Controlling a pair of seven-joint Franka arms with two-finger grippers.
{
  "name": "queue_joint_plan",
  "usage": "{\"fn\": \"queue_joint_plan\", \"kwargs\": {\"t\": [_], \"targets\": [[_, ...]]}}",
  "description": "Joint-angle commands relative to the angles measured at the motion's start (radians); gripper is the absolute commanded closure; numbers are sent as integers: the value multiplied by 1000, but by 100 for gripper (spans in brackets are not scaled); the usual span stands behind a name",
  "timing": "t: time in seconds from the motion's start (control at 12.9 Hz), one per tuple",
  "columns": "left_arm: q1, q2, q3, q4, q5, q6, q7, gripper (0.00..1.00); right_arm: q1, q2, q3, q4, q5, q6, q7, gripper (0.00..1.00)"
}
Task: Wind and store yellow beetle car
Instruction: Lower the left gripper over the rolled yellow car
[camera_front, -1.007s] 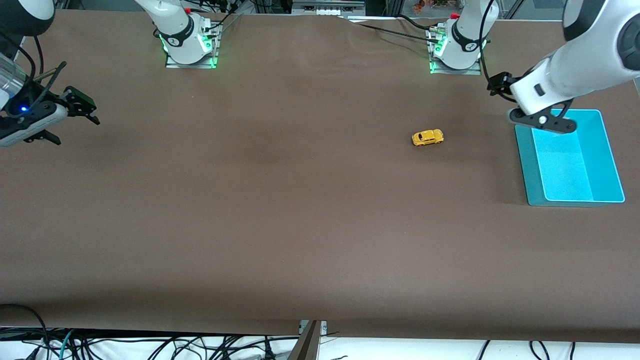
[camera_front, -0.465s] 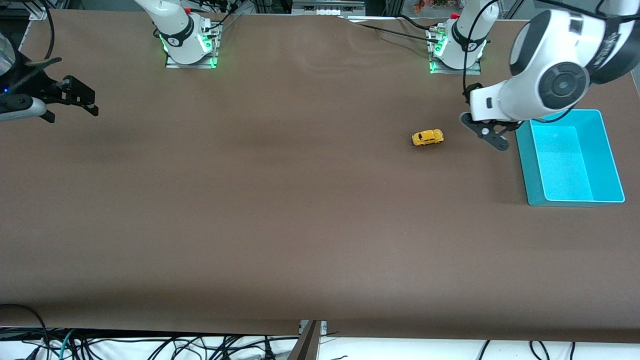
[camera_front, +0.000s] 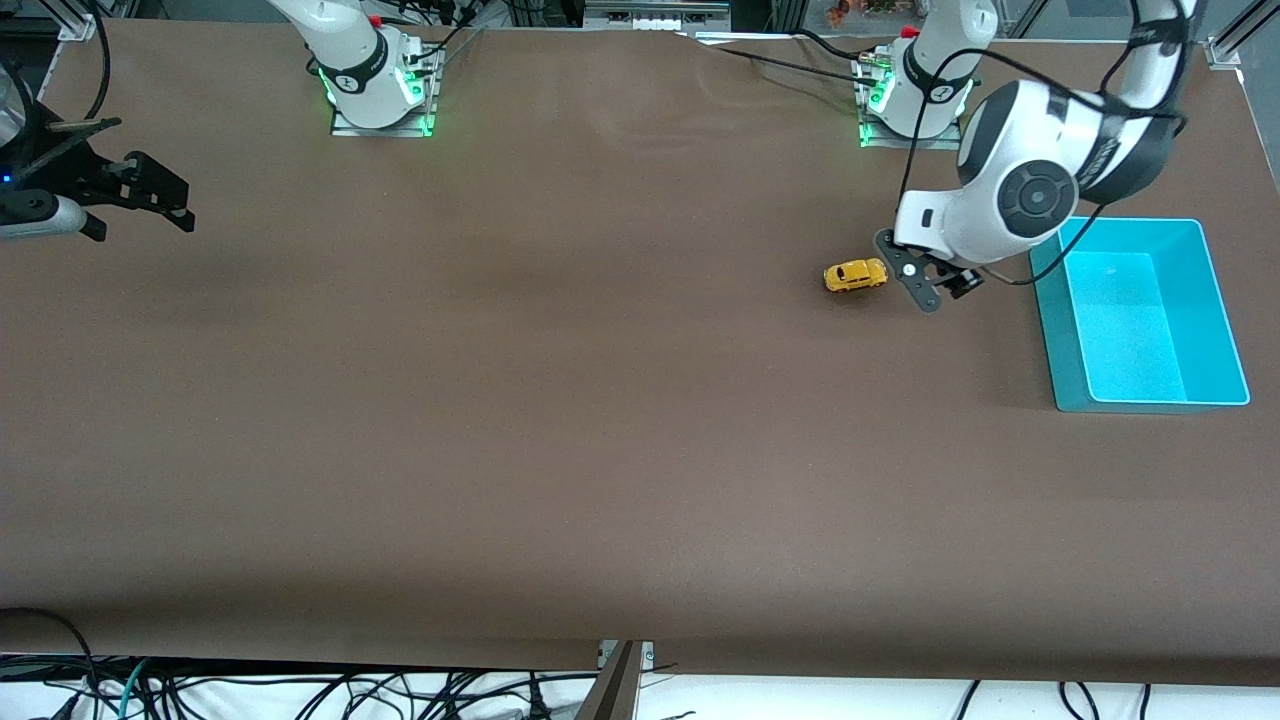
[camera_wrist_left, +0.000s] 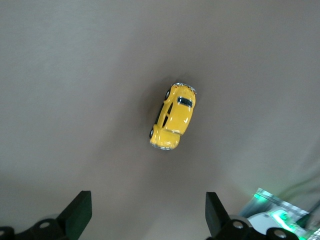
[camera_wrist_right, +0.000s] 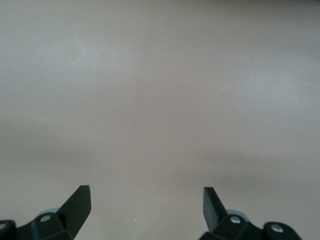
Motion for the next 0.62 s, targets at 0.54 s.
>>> {"fn": "queue_joint_plan", "kwargs": {"t": [0.54], "targets": [[-7, 101, -45, -227, -2, 450, 141, 0, 13, 18, -12, 40, -8, -26, 35, 1]]}}
